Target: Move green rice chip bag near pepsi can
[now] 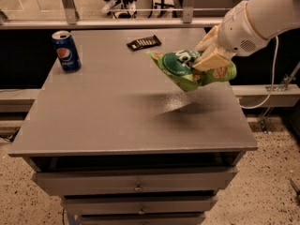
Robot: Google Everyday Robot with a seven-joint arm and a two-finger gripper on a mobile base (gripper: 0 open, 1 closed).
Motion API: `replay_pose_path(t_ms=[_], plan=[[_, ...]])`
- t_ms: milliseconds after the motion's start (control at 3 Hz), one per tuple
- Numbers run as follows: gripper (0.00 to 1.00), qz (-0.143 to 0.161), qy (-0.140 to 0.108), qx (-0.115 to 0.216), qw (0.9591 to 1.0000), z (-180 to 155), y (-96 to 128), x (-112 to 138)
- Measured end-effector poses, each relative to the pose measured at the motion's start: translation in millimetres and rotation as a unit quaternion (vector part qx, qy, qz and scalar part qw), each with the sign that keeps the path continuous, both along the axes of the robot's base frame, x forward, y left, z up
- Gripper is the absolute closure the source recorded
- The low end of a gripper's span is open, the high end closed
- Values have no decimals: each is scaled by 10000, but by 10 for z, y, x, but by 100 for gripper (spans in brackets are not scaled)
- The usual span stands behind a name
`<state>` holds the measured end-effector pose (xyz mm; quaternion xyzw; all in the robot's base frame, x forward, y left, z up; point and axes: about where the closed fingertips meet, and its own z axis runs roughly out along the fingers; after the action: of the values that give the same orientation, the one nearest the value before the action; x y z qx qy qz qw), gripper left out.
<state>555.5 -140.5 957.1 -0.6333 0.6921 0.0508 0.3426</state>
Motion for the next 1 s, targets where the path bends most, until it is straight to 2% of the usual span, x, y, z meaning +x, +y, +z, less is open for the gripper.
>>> replay_pose_path(t_ms=[333,667,1000], plan=[[100,1,0,0,10000,0,1,0],[100,140,-172,101,9997,50,125,85],[100,431,-453,292,9976,107,376,309]])
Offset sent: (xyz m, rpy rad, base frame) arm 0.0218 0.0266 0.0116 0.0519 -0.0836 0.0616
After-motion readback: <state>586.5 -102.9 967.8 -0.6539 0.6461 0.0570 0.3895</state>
